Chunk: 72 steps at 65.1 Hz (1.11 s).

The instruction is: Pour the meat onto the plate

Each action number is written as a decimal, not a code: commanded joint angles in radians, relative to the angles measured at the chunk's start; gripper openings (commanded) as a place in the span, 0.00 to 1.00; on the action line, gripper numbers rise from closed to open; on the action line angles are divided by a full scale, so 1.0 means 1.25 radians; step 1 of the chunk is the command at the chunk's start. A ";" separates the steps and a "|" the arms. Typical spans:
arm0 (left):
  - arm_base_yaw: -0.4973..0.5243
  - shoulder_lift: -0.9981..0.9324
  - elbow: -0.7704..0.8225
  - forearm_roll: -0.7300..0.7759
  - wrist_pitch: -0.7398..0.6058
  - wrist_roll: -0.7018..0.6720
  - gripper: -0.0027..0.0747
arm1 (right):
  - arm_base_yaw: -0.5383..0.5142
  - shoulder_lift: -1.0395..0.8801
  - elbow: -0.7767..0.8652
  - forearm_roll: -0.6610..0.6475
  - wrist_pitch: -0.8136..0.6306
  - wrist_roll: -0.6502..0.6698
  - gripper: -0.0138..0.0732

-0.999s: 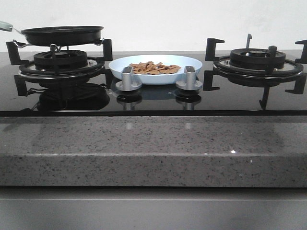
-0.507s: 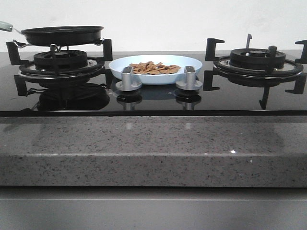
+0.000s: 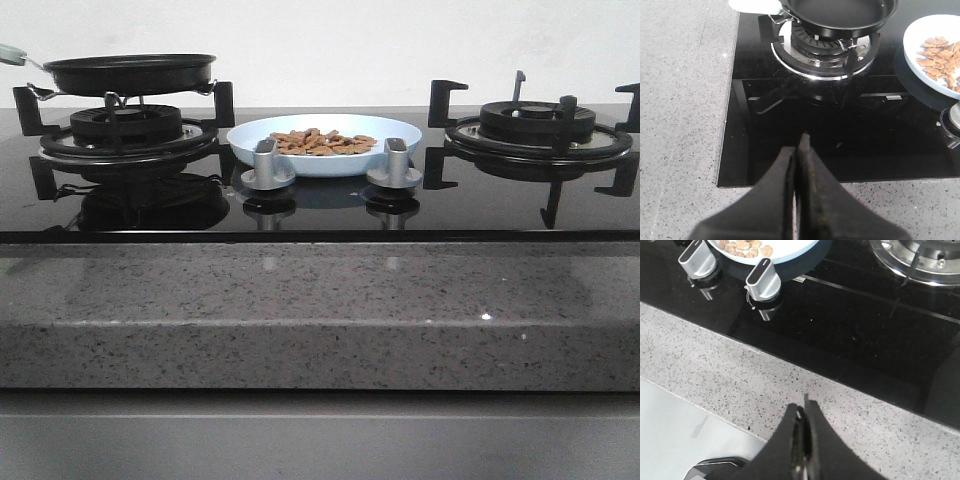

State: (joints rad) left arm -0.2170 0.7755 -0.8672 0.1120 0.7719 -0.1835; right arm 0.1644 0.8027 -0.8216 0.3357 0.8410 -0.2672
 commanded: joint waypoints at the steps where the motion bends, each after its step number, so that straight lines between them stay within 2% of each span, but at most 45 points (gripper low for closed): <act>1: -0.008 -0.003 -0.019 0.004 -0.057 -0.008 0.01 | -0.005 -0.005 -0.019 0.015 -0.043 -0.005 0.08; 8: 0.000 -0.003 -0.009 0.000 -0.062 0.023 0.01 | -0.005 -0.005 -0.019 0.015 -0.043 -0.005 0.08; 14: 0.029 -0.024 0.028 -0.038 -0.147 0.075 0.01 | -0.005 -0.005 -0.019 0.015 -0.041 -0.005 0.08; 18: 0.061 -0.050 0.076 -0.074 -0.213 0.108 0.01 | -0.005 -0.005 -0.019 0.015 -0.039 -0.005 0.08; 26: 0.102 -0.123 0.174 -0.090 -0.298 0.107 0.01 | -0.005 -0.005 -0.019 0.015 -0.038 -0.005 0.08; 49: 0.151 -0.432 0.495 -0.090 -0.511 0.101 0.01 | -0.005 -0.005 -0.019 0.015 -0.038 -0.005 0.08; 61: 0.155 -0.610 0.624 -0.090 -0.558 0.095 0.01 | -0.005 -0.005 -0.019 0.015 -0.038 -0.005 0.08; 72: 0.155 -0.640 0.663 -0.090 -0.587 0.078 0.01 | -0.005 -0.005 -0.019 0.015 -0.035 -0.005 0.08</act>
State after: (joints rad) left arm -0.0251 -0.0038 -0.0239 0.0083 0.1518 -0.0694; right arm 0.1644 0.8027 -0.8216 0.3357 0.8445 -0.2672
